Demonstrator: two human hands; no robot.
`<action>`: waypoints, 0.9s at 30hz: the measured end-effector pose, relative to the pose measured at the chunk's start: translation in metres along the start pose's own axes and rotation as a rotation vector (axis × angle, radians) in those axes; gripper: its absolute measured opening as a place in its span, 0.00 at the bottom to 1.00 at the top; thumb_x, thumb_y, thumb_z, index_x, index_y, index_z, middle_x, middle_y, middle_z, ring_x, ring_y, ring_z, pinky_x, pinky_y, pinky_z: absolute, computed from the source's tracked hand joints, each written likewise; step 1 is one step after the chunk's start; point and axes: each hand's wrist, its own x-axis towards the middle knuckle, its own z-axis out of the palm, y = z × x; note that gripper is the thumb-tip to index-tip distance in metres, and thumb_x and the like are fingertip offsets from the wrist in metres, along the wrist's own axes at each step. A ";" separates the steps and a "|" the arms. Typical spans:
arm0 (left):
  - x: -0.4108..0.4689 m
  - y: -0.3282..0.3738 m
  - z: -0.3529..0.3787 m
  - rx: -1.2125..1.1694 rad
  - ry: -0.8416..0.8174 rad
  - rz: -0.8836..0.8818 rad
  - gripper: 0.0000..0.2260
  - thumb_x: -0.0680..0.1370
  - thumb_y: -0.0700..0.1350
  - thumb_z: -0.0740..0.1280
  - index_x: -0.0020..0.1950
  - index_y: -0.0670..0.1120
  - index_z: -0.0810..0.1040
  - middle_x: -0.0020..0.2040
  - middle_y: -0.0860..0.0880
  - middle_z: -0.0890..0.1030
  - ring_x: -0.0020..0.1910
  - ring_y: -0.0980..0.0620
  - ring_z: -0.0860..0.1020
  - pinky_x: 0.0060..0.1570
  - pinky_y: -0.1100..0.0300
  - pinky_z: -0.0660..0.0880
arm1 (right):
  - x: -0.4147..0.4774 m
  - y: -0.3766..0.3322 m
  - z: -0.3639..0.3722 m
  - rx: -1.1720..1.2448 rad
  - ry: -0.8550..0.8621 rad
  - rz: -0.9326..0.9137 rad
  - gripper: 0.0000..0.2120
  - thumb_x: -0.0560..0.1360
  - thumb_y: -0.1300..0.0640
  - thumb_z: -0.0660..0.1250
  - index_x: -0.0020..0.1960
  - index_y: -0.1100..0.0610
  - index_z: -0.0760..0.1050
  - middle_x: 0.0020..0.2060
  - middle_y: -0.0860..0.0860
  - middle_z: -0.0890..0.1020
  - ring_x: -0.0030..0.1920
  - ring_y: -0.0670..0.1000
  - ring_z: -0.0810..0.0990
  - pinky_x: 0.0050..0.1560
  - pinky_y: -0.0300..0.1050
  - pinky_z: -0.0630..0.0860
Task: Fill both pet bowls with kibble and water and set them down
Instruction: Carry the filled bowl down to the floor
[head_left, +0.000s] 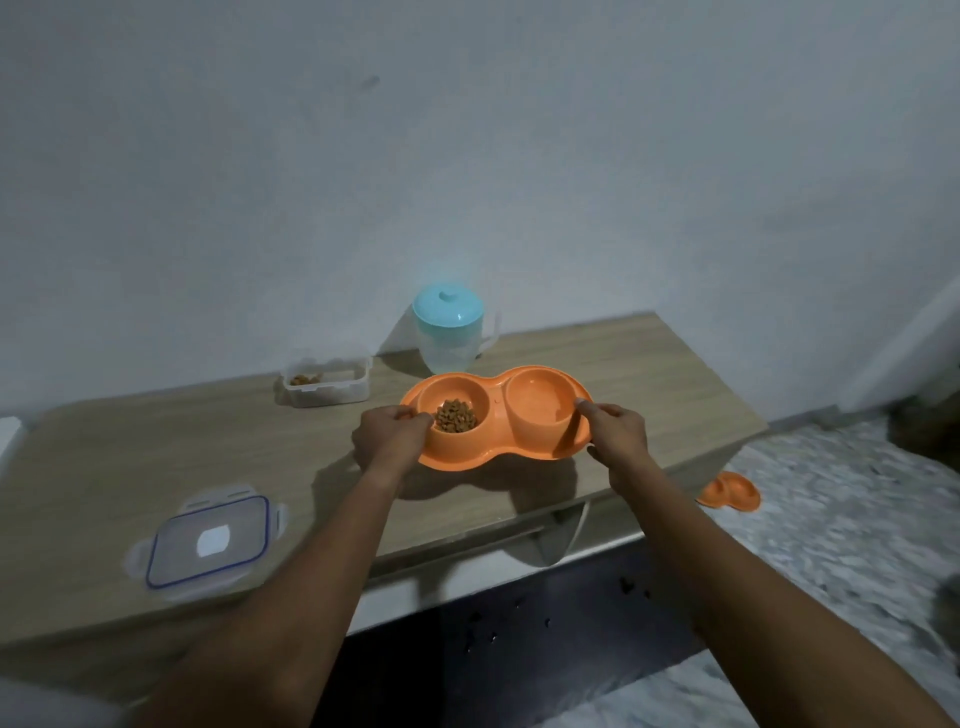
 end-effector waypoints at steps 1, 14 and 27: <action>-0.004 0.006 0.007 0.004 -0.007 0.011 0.17 0.70 0.51 0.74 0.58 0.50 0.84 0.56 0.49 0.84 0.56 0.46 0.80 0.55 0.55 0.75 | 0.003 -0.001 -0.010 0.008 0.010 -0.003 0.25 0.76 0.47 0.72 0.67 0.60 0.78 0.59 0.58 0.84 0.62 0.60 0.80 0.65 0.63 0.77; -0.109 0.103 0.170 -0.020 -0.084 0.114 0.15 0.69 0.52 0.74 0.53 0.49 0.85 0.53 0.49 0.84 0.53 0.48 0.80 0.54 0.57 0.76 | 0.079 -0.020 -0.223 0.051 0.088 -0.051 0.26 0.70 0.41 0.73 0.59 0.58 0.82 0.53 0.57 0.85 0.54 0.59 0.83 0.58 0.60 0.82; -0.203 0.190 0.412 -0.035 -0.216 0.149 0.22 0.69 0.51 0.75 0.62 0.49 0.81 0.61 0.48 0.81 0.58 0.47 0.79 0.60 0.53 0.76 | 0.199 -0.021 -0.466 0.025 0.204 -0.060 0.17 0.72 0.45 0.74 0.51 0.58 0.83 0.46 0.58 0.86 0.43 0.57 0.83 0.55 0.59 0.83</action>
